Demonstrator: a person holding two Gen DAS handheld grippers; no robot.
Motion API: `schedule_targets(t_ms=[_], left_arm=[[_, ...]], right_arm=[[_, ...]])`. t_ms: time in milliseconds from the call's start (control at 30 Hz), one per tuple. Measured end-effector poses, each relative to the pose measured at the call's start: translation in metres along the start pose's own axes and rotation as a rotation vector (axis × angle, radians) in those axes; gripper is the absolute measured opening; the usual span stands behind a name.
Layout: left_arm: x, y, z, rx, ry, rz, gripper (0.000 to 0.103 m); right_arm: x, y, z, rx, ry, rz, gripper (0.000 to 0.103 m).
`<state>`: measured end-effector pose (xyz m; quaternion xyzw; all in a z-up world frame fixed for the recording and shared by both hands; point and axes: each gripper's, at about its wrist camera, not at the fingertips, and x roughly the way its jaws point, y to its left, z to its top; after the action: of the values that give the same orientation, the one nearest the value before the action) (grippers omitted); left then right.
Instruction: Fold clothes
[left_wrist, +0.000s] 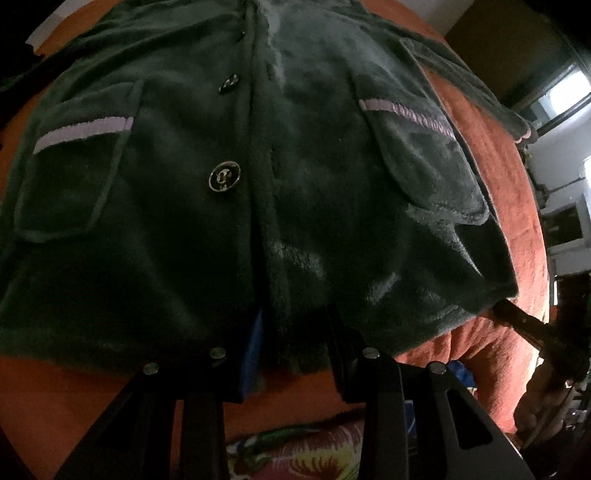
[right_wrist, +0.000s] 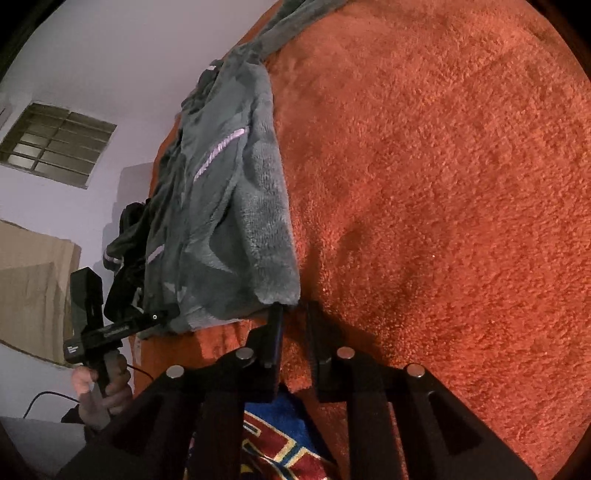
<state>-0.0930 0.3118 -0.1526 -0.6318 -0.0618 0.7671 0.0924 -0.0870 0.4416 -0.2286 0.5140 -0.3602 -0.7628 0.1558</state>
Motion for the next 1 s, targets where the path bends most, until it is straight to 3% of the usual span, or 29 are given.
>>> schedule_targets(t_ms=[167,200,233,567,700,767,933,1000], left_arm=[[0.003,0.012,0.001,-0.066,0.023,-0.096,0.035],[0.004,0.015,0.001,-0.087,0.026,-0.13,0.03],[0.006,0.019,0.001,-0.108,0.03,-0.164,0.007],[-0.022,0.038,-0.013,-0.199,-0.029,-0.228,0.007],[-0.023,0.04,-0.014,-0.17,-0.036,-0.153,0.007],[-0.016,0.038,-0.014,-0.156,-0.035,-0.125,0.007],[-0.014,0.038,-0.016,-0.149,-0.036,-0.108,0.007],[-0.016,0.039,-0.016,-0.154,-0.037,-0.114,0.007]], right_arm=[[0.004,0.0,0.002,0.02,-0.003,0.012,0.011],[0.005,0.001,0.002,0.022,-0.002,0.013,0.011],[0.005,0.002,0.001,0.021,-0.001,0.014,0.011],[-0.008,-0.009,0.002,0.033,-0.028,0.019,0.011],[-0.01,-0.006,0.003,0.03,-0.033,0.003,0.012],[-0.012,0.0,0.003,-0.001,-0.044,-0.041,0.026],[-0.007,0.041,-0.01,-0.279,-0.085,-0.246,0.06],[-0.002,0.06,-0.018,-0.415,-0.096,-0.325,0.06]])
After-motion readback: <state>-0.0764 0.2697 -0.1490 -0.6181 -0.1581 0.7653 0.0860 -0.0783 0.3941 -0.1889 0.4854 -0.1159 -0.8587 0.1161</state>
